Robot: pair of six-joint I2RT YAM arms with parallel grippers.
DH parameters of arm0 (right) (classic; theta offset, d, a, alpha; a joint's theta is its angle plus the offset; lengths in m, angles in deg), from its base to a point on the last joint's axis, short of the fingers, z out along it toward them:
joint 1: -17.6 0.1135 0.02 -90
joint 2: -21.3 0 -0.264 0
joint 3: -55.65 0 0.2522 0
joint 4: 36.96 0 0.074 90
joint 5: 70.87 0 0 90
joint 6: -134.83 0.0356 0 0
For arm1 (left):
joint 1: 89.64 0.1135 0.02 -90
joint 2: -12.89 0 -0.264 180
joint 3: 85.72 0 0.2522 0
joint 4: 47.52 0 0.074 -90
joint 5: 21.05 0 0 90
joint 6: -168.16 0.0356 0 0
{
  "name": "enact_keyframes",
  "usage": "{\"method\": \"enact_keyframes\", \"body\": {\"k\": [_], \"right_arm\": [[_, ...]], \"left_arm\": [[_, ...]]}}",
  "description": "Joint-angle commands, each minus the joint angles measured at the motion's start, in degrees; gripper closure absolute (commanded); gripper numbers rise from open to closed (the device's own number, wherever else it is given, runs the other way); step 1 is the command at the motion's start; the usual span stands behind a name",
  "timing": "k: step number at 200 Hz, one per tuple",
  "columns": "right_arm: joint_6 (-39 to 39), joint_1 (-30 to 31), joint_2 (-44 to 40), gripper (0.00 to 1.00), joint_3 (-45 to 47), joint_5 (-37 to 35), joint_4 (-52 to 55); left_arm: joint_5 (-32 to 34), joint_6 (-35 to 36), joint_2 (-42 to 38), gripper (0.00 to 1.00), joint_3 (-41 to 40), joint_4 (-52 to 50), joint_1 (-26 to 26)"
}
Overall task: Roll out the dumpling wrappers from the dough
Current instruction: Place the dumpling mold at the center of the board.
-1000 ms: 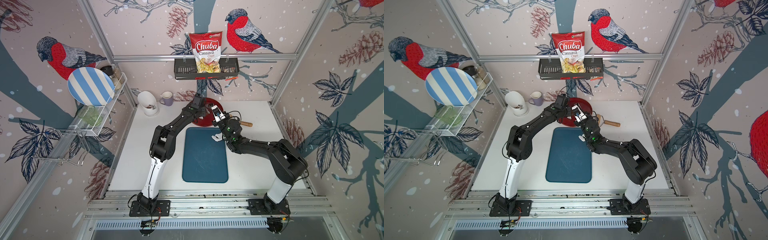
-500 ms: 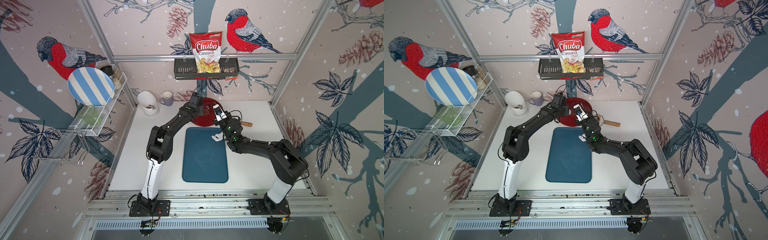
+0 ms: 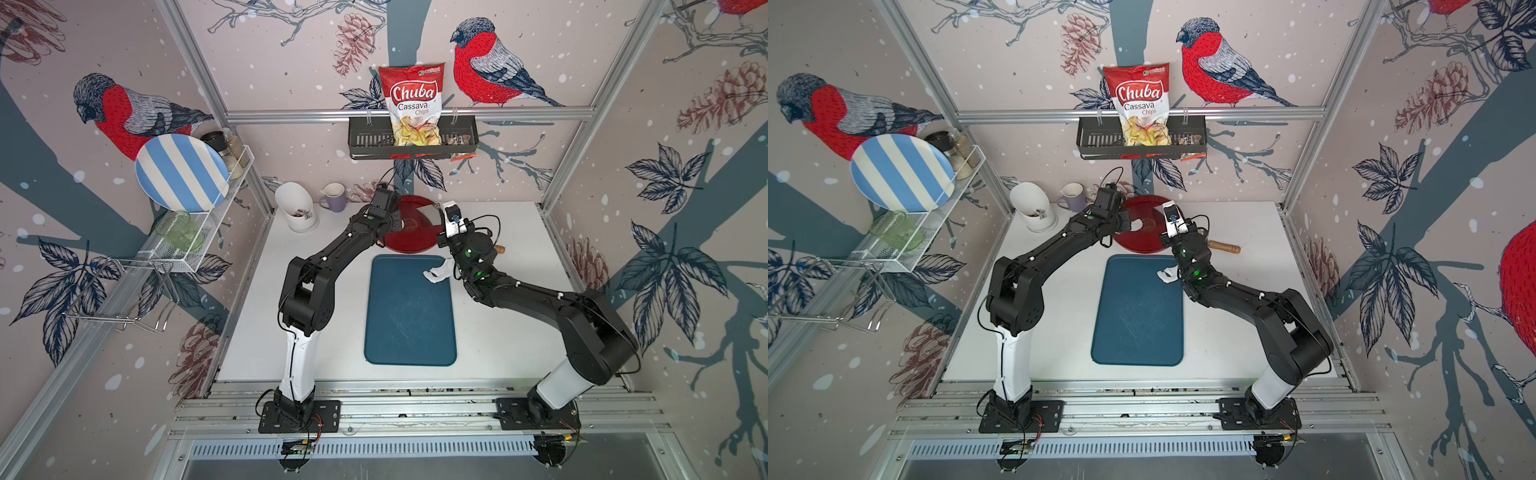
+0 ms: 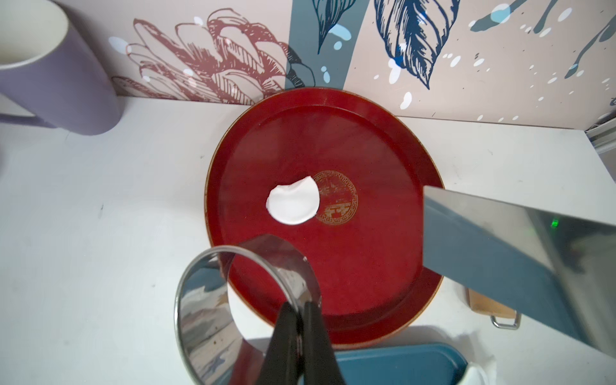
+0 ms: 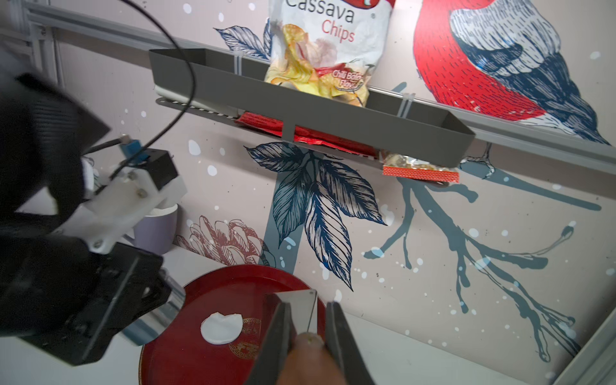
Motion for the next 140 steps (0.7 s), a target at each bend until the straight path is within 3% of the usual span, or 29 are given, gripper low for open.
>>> {"method": "enact_keyframes", "body": {"k": [1, 61, 103, 140], "right_arm": [[11.4, -1.3, -3.9, 1.00, 0.6, -0.4, 4.8], [32.5, -9.1, -17.6, 1.00, 7.4, 6.9, 14.8], [39.3, -12.8, -26.8, 1.00, 12.9, 9.2, 19.9], [42.9, -15.2, -33.7, 1.00, 17.9, 10.1, 23.9]], "left_arm": [[1.1, -1.4, -4.7, 1.00, -4.8, 3.2, 0.6], [6.8, -2.2, -19.8, 1.00, -25.0, 5.3, 1.9], [11.0, -2.6, -26.3, 1.00, -33.4, 3.3, 3.1], [12.4, -3.0, -26.3, 1.00, -36.5, 0.8, 4.9]]}}
